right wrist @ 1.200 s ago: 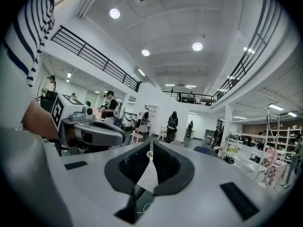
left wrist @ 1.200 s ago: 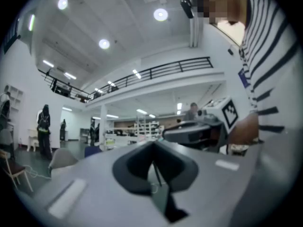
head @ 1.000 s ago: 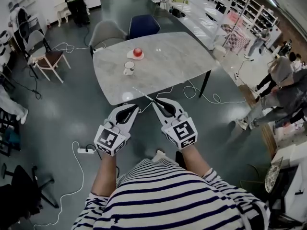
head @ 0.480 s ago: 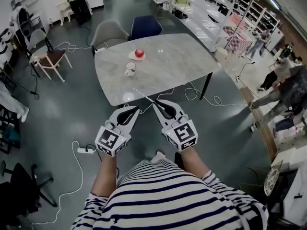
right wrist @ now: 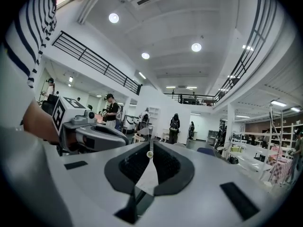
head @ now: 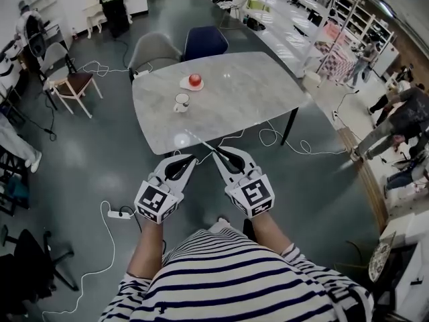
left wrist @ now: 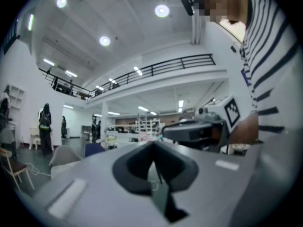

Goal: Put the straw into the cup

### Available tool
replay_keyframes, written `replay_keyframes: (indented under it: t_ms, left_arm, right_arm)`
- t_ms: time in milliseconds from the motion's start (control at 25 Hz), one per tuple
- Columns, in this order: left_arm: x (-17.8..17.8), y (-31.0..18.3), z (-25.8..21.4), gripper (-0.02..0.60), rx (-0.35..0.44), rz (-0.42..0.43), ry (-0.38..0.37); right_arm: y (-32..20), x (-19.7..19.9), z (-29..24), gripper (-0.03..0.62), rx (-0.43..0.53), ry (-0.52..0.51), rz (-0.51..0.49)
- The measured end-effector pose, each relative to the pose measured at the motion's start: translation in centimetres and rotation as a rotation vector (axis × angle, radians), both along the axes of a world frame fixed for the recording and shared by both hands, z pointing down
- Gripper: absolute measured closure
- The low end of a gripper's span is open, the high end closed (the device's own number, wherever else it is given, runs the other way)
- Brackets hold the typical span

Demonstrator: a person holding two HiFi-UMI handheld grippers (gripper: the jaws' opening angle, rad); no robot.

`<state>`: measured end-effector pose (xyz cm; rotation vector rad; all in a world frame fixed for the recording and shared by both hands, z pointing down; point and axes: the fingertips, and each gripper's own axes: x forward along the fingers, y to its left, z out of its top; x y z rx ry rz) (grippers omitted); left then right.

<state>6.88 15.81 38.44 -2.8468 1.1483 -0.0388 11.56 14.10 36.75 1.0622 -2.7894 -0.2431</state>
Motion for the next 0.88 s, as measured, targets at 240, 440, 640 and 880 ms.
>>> replay_keyframes:
  t_ms: [240, 440, 640, 880]
  left_arm:
    - [2.1, -2.5, 0.3, 0.575, -0.009, -0.009, -0.008]
    - [3.9, -5.9, -0.2, 0.574, -0.004, -0.027, -0.017]
    - [6.1, -9.2, -0.9, 0.574, 0.004, -0.053, -0.019]
    - [7.9, -11.7, -0.8, 0.575, -0.023, -0.094, -0.022]
  right_arm:
    - [-2.4, 1.6, 0.2, 0.569, -0.007, -0.003, -0.019]
    - [-5.4, 3.1, -0.3, 0.569, 0.001, 0.002, -0.055]
    - [-8.9, 5.0, -1.0, 0.569, 0.006, 0.002, -0.090]
    - [-11.5, 6.8, -1.1, 0.569, -0.018, 0.003, -0.135]
